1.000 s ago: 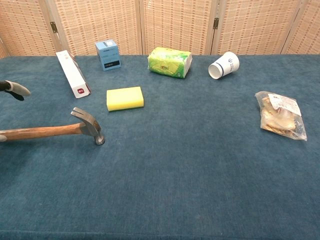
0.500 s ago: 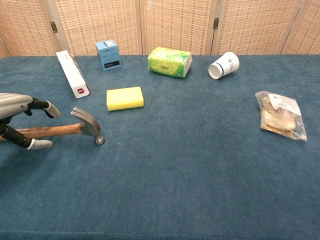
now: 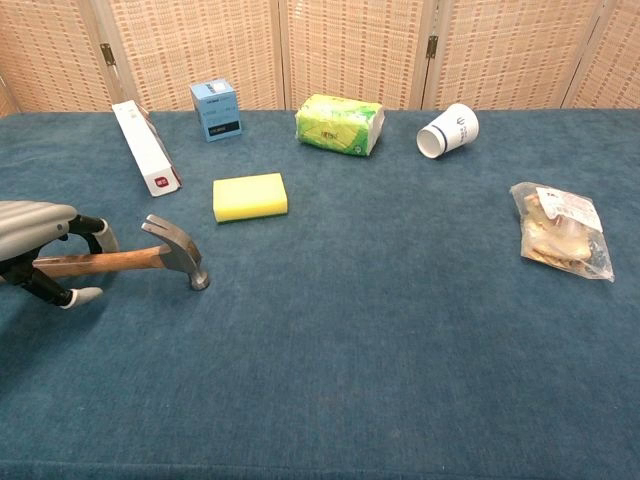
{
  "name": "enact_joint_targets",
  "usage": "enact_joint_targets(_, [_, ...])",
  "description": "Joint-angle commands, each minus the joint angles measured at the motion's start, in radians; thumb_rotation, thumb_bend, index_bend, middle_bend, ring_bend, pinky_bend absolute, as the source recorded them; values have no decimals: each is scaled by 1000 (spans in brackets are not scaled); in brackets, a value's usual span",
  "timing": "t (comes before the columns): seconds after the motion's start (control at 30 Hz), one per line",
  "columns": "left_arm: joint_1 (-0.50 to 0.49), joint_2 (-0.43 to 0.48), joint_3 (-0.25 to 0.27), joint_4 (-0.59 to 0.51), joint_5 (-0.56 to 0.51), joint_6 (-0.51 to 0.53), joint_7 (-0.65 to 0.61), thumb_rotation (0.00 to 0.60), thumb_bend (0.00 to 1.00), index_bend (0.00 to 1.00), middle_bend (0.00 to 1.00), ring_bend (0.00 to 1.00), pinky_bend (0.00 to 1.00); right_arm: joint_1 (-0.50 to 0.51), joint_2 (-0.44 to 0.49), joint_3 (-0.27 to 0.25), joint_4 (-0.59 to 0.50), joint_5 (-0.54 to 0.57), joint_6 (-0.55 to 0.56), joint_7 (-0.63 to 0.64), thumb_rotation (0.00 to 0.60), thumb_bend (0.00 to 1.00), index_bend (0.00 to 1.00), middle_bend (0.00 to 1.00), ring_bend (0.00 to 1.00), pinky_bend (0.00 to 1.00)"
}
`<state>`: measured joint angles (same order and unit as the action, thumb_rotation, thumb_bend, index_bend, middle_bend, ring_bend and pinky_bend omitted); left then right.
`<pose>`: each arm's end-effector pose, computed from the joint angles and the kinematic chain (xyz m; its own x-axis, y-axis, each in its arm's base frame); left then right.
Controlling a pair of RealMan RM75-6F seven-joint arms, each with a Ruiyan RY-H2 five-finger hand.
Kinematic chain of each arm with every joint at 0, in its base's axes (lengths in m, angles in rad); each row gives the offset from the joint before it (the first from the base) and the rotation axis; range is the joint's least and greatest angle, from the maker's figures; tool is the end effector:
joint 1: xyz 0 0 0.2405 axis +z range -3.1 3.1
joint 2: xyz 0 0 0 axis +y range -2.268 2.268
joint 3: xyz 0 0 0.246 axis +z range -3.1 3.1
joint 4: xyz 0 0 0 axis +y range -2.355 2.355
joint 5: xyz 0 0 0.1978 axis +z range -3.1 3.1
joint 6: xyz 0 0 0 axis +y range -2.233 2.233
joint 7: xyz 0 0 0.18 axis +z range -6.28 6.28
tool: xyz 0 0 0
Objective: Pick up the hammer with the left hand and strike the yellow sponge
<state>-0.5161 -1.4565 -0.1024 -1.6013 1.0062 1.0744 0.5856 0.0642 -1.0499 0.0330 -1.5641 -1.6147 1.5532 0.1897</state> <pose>-0.2250 0.3142 0.0082 0.5524 0.3213 0.7692 0.8323 -0.1625 -0.5299 -0.2921 -0.2055 0.1905 0.3313 0.0282 0.9431 -0.9372 -0.1061 0.3323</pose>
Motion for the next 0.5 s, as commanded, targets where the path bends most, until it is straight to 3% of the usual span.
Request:
enact_joint_targets(0.03, [2, -6, 2, 7, 8, 9, -16, 492, 397, 349, 384, 241, 241, 1, 0, 0, -1, 0, -1, -1, 600, 237, 253, 362, 150, 129])
enact_joint_targets(0.5, [-10, -14, 18, 19, 13, 8, -21, 502, 529, 377, 420, 300, 241, -4, 2, 0, -6, 8, -1, -8, 600, 238, 253, 367, 150, 129])
